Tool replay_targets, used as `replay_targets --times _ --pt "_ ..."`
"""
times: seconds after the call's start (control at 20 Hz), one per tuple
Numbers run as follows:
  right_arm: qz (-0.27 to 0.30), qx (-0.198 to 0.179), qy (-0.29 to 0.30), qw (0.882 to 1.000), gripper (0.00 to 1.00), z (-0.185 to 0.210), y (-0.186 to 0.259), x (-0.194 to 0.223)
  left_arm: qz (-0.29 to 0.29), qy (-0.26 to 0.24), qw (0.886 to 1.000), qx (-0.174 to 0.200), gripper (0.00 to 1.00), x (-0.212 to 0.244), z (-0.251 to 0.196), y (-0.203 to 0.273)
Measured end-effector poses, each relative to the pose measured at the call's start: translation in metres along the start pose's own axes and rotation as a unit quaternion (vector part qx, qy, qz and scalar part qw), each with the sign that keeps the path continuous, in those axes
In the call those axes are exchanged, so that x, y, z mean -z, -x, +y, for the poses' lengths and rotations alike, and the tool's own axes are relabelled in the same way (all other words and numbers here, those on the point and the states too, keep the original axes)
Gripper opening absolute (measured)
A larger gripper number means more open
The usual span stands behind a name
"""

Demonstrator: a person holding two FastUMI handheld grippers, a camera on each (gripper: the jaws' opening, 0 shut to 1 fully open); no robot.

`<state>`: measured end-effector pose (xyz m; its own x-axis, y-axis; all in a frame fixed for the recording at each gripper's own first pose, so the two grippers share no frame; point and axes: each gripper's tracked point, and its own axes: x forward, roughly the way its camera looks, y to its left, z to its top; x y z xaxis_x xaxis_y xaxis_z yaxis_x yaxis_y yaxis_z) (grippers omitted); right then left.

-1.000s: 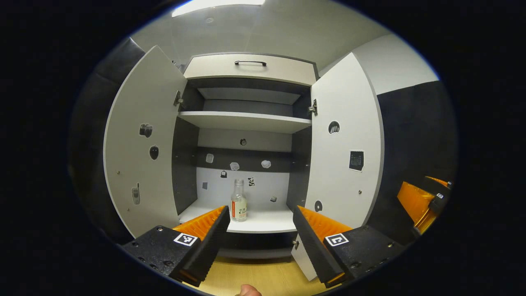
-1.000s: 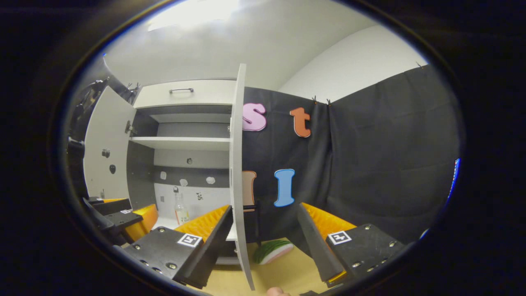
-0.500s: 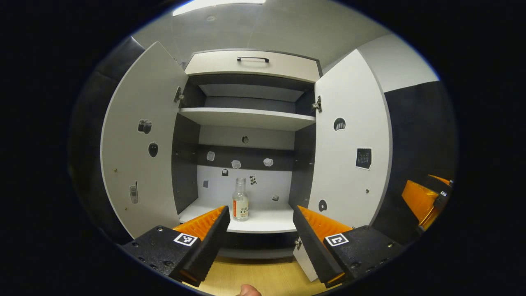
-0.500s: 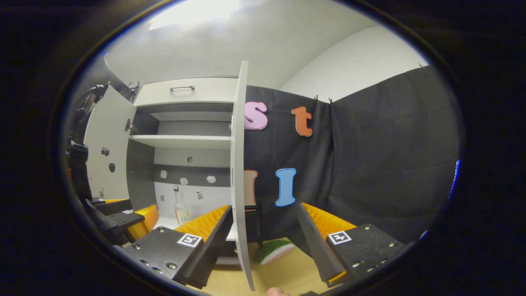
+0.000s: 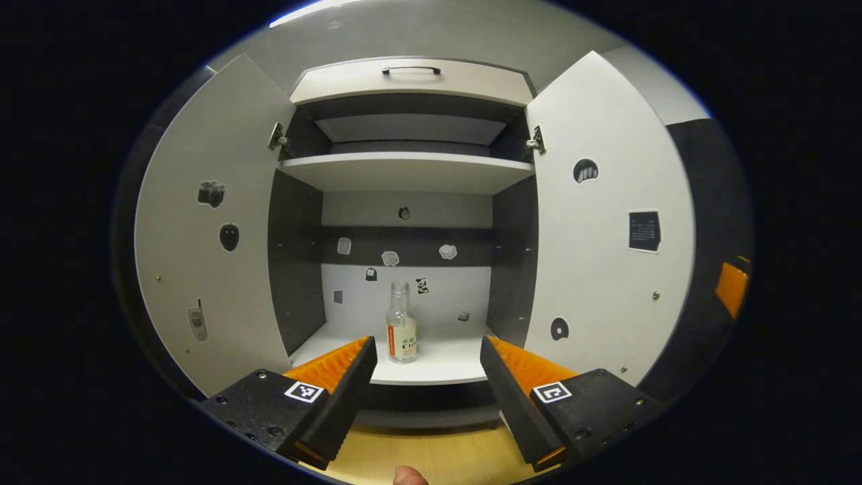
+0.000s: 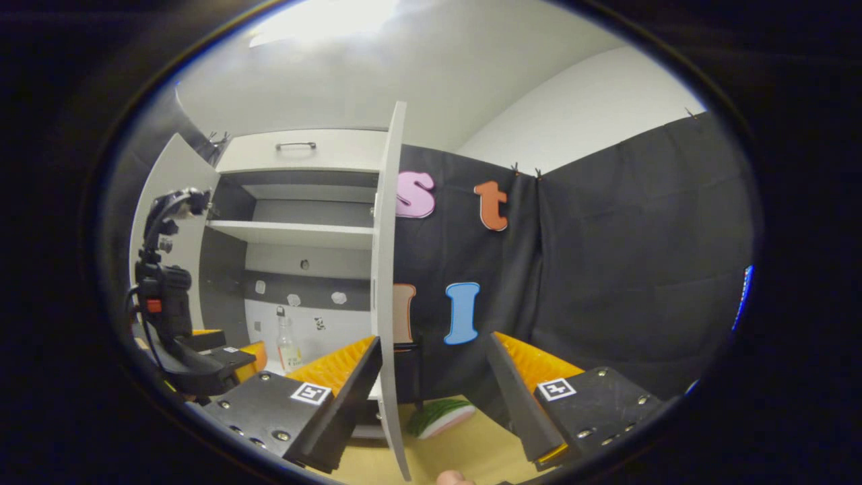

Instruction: Grasp the bottle in the cabinet with the left hand and place it on the coaster, then close the right door with the right hand and the left door with the left hand.

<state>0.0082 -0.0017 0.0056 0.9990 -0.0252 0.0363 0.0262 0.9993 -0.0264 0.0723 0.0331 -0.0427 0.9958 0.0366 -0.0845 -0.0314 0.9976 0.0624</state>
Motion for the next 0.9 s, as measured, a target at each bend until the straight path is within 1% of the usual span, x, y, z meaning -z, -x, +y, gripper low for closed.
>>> replay_targets --times 0.25,0.3,0.35,0.4,0.45,0.5,0.55,0.6,0.7,0.85,0.9 --pt "-0.011 0.018 0.009 1.000 0.96 -0.005 -0.002 -0.003 0.006 -0.023 1.000 -0.010 0.97 0.007 0.016 -0.049" --pt "-0.013 0.023 0.015 1.000 0.99 -0.006 -0.001 -0.003 0.008 -0.025 1.000 -0.014 0.97 0.009 0.020 -0.059" --pt "-0.015 0.030 0.021 0.999 0.99 -0.007 0.000 -0.003 0.011 -0.026 0.999 -0.019 0.97 0.012 0.026 -0.072" --pt "-0.017 0.039 0.026 0.999 0.99 -0.009 0.000 -0.003 0.014 -0.028 0.999 -0.022 0.97 0.013 0.031 -0.084" --pt "-0.018 0.047 0.030 0.998 0.95 -0.011 0.002 -0.003 0.020 -0.032 0.999 -0.023 0.97 0.015 0.035 -0.096" --pt "-0.017 0.055 0.033 0.998 0.99 -0.013 0.005 -0.003 0.027 -0.036 0.999 -0.025 0.97 0.019 0.039 -0.107" --pt "-0.015 0.064 0.036 0.997 0.99 -0.015 0.006 -0.002 0.031 -0.038 0.998 -0.025 0.97 0.019 0.043 -0.120" --pt "-0.014 0.074 0.041 0.996 0.92 -0.019 0.007 0.000 0.030 -0.037 0.998 -0.028 0.97 0.019 0.048 -0.133" --pt "-0.011 0.097 0.051 0.994 0.99 -0.028 0.012 0.001 0.030 -0.034 0.998 -0.033 0.97 0.020 0.054 -0.155" --pt "-0.005 0.126 0.062 0.990 0.99 -0.038 0.020 0.005 0.034 -0.033 0.998 -0.038 0.97 0.022 0.063 -0.186" --pt "-0.002 0.136 0.068 0.988 0.97 -0.042 0.022 0.008 0.033 -0.032 0.998 -0.037 0.96 0.022 0.064 -0.197"
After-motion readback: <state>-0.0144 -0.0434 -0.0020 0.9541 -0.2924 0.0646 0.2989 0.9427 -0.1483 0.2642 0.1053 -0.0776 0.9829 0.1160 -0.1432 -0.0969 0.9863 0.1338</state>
